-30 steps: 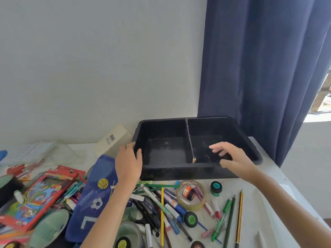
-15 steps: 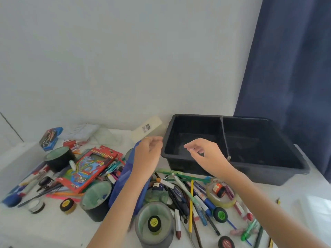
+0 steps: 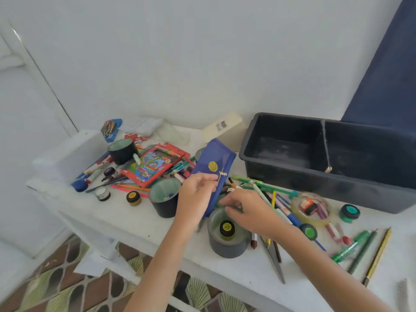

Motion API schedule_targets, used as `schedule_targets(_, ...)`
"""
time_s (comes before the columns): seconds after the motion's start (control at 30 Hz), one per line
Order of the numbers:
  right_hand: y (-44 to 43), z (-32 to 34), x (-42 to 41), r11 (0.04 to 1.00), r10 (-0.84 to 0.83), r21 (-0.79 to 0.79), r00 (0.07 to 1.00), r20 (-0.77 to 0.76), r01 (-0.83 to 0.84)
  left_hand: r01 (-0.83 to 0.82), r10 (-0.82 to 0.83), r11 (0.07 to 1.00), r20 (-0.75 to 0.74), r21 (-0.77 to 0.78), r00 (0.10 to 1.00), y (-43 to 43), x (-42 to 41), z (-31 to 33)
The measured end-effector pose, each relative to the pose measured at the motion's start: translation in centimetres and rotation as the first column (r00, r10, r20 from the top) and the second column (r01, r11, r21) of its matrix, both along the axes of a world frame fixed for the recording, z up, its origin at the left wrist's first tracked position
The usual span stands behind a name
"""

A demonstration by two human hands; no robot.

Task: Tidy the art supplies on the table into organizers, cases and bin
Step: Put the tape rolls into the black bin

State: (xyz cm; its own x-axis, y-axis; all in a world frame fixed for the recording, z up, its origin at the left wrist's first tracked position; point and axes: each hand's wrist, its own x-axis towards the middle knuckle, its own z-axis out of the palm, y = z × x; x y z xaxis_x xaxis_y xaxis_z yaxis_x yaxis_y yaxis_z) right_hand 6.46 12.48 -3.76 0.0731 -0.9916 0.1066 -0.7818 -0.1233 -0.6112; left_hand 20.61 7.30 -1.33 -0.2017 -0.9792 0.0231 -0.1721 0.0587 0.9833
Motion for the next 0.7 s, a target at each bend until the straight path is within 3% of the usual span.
schedule_targets(0.17,0.0,-1.0,0.6,0.996,-0.059,0.059,0.983,-0.176,0.07,-0.214,0.225,0.966,0.065,-0.148,0.972,0.9,2.3,-1.5)
schedule_targets(0.27,-0.1,-1.0,0.7,0.991,-0.108,0.055,0.973,-0.204,0.122,-0.397,0.446,0.876,0.147,-0.273,0.883,0.1,4.0,-2.4)
schedule_targets(0.37,-0.2,-0.9,0.8,0.986,-0.146,0.046,0.966,-0.212,0.159,-0.433,0.559,0.815,0.327,-0.386,0.761,-1.6,5.7,-3.5)
schedule_targets(0.53,-0.5,0.5,0.9,0.984,-0.175,0.009,0.974,-0.141,0.178,-0.338,0.399,0.917,0.444,-0.212,0.802,-3.6,7.4,-4.3)
schedule_targets(0.7,-1.5,1.6,1.1,0.978,-0.208,-0.029,0.973,-0.096,0.206,-0.268,0.284,0.959,0.353,-0.094,0.891,-5.2,8.0,-5.2)
